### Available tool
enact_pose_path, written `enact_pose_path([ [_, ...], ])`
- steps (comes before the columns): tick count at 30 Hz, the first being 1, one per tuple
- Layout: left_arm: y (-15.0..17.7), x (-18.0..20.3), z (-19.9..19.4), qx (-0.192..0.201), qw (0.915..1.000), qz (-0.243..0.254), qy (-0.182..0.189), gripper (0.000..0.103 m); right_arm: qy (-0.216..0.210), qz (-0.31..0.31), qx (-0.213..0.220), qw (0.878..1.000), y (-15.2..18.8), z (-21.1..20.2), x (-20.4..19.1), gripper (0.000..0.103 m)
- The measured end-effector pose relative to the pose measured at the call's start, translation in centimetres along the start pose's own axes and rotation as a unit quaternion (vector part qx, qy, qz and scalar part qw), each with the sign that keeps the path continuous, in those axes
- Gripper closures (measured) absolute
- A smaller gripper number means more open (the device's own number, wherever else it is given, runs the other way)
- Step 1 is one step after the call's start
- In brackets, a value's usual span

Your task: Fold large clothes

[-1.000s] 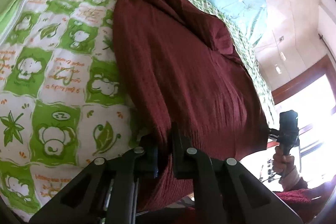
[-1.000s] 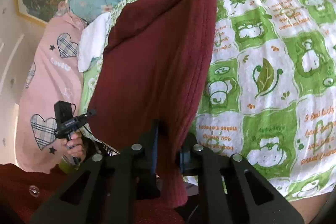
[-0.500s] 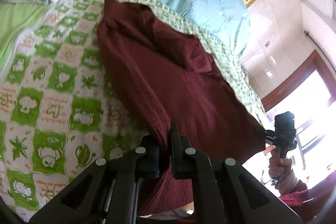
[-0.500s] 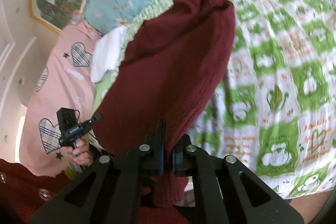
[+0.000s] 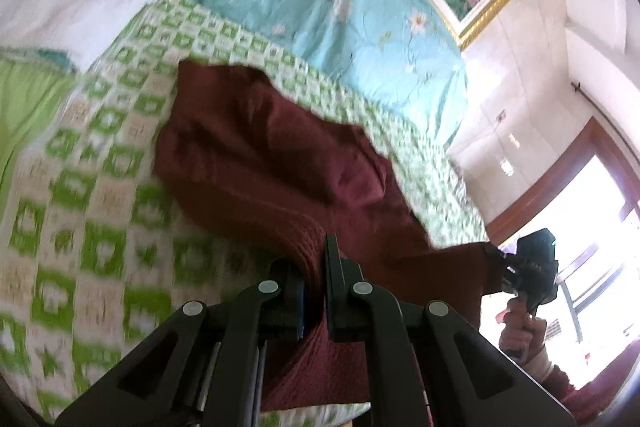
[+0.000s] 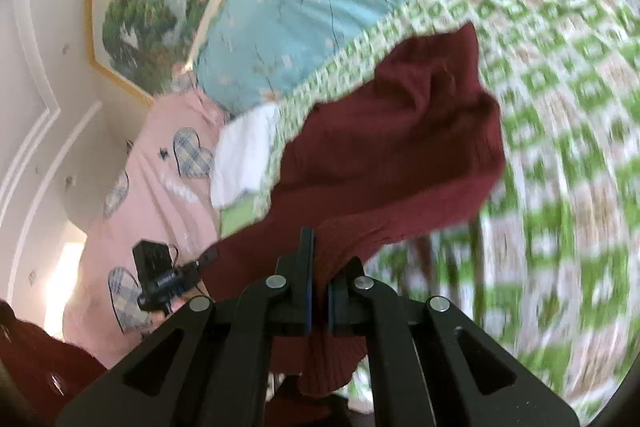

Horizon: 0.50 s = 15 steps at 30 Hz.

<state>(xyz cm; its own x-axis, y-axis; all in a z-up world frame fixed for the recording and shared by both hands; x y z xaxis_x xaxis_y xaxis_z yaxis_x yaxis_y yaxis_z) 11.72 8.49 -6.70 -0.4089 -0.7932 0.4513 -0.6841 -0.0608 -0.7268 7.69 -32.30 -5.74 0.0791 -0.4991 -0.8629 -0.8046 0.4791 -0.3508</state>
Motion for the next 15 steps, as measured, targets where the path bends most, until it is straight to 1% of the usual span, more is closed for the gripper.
enact_pose_path([
  [3, -3.3, -0.6, 1.3, 0.016, 0.9999, -0.003, 0.005, 0.098, -0.006, 0.005, 0.016, 1.0, -3.0, 0.8, -0.3, 0.098],
  [5, -5.7, -1.1, 2.5, 0.023, 0.9997, -0.005, 0.005, 0.098, -0.001, 0.005, 0.023, 1.0, -5.4, 1.7, -0.4, 0.098],
  [9, -10.7, -2.6, 5.7, 0.025, 0.9996, -0.008, -0.009, 0.098, 0.012, -0.001, 0.034, 0.999, -10.1, 4.3, -0.3, 0.098],
  [12, -13.1, -4.6, 8.8, 0.02, 0.9992, -0.021, -0.025, 0.098, 0.042, 0.015, 0.035, 0.998, -13.7, 7.3, 1.3, 0.098],
  [14, -14.1, -7.2, 11.6, 0.007, 0.9978, -0.056, -0.036, 0.098, 0.078, 0.037, 0.036, 0.996, -16.0, 9.5, 3.4, 0.098],
  [15, -14.3, -9.0, 13.4, -0.006, 0.996, -0.073, -0.051, 0.098, 0.088, 0.046, 0.035, 0.994, -16.7, 10.4, 4.3, 0.098],
])
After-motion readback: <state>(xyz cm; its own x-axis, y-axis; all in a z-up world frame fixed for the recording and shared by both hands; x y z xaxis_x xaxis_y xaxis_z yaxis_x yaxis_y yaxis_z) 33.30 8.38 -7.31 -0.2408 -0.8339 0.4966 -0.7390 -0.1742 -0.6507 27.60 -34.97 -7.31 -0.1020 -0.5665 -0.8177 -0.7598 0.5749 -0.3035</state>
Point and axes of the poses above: each gripper's, at about its wrist camera, not at the fingertips, and z roughly the way its jaws point, x to its right, y to its underside, the point moved 8 cm from there along z, roughly the way its jaws point, and after that the axes turned 12 degrees about z, right-handed, at the moved point
